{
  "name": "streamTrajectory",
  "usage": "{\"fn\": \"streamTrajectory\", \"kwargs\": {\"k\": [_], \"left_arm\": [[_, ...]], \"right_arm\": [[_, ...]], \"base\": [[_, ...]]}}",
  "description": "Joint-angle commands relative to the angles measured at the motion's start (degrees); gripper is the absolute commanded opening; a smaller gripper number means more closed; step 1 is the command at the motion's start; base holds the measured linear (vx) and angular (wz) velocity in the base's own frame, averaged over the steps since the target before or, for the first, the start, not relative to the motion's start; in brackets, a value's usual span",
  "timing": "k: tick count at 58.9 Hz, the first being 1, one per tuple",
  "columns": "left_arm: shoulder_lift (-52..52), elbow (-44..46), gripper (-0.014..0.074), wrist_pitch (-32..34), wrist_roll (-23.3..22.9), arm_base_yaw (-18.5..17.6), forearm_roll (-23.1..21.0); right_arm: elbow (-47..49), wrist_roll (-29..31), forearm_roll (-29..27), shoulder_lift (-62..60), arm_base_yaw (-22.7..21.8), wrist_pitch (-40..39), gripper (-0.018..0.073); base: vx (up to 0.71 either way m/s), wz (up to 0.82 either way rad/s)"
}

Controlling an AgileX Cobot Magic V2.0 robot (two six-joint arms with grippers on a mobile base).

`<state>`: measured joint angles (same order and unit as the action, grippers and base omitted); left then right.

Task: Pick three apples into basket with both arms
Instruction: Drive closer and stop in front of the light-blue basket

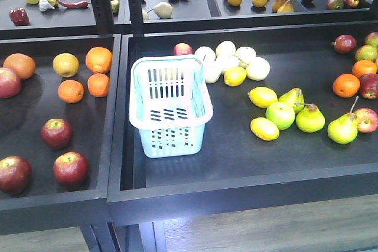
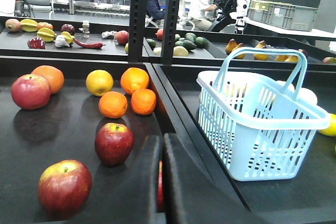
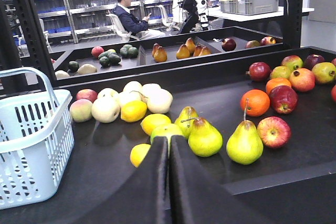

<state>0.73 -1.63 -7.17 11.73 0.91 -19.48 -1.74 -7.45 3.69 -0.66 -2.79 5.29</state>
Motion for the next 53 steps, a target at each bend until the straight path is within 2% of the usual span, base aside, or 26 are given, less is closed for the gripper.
{"fn": "streamTrajectory", "kwargs": {"k": [1, 53], "left_arm": [[0.74, 1.44, -0.0006, 4.26, -0.65, 0.07, -0.33], [0.74, 1.44, -0.0006, 4.26, -0.65, 0.07, -0.33]], "right_arm": [[-0.64, 0.45, 0.53, -0.68, -0.24, -4.18, -0.0009], [-0.64, 0.45, 0.53, -0.68, -0.24, -4.18, -0.0009]], "base": [[0.03, -0.06], [0.07, -0.04]]}}
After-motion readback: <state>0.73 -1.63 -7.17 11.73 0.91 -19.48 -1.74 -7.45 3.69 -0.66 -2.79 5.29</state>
